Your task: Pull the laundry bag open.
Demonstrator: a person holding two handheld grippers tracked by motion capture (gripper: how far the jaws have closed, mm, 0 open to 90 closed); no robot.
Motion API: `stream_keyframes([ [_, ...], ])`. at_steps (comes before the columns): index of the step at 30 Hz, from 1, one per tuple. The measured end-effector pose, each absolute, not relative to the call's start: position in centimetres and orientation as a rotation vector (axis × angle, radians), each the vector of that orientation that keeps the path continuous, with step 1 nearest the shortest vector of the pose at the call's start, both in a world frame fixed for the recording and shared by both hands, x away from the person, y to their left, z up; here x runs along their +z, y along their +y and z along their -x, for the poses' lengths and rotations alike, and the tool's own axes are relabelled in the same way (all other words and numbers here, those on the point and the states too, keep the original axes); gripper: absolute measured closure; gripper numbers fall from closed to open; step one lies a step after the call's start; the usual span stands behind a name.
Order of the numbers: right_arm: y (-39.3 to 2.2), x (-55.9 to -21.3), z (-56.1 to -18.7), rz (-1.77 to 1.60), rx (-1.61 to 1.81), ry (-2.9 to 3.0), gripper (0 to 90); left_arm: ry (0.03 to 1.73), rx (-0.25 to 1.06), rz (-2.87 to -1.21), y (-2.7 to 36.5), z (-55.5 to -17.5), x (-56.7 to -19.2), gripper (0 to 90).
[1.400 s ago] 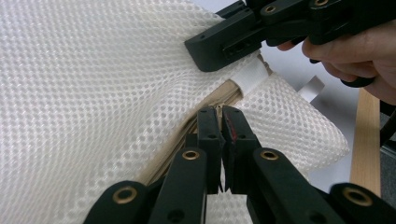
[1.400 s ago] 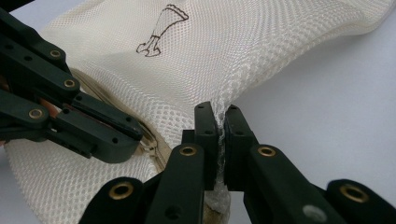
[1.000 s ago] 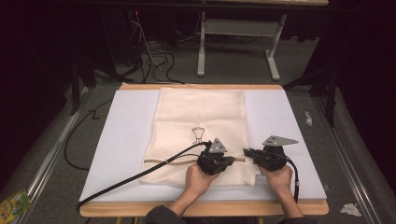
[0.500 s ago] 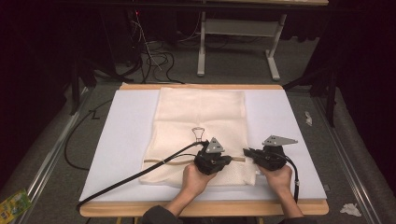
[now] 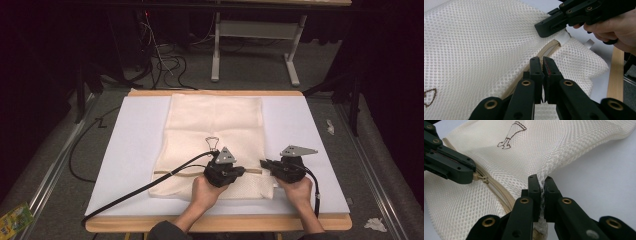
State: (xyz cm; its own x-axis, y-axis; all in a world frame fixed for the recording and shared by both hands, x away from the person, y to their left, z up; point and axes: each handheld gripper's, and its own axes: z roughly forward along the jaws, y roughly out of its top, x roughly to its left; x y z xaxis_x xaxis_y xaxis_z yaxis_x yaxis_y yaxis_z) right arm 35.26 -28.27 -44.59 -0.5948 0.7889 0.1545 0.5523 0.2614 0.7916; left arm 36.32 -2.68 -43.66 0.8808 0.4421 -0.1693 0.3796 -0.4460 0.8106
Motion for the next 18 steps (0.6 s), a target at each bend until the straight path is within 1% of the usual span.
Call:
stream_keyframes([
  [18,-28.22,-44.73,-35.24,-1.247,1.246,2.274,88.0,0.597,0.087,-2.079,-1.68,-36.17,-43.49,86.9],
])
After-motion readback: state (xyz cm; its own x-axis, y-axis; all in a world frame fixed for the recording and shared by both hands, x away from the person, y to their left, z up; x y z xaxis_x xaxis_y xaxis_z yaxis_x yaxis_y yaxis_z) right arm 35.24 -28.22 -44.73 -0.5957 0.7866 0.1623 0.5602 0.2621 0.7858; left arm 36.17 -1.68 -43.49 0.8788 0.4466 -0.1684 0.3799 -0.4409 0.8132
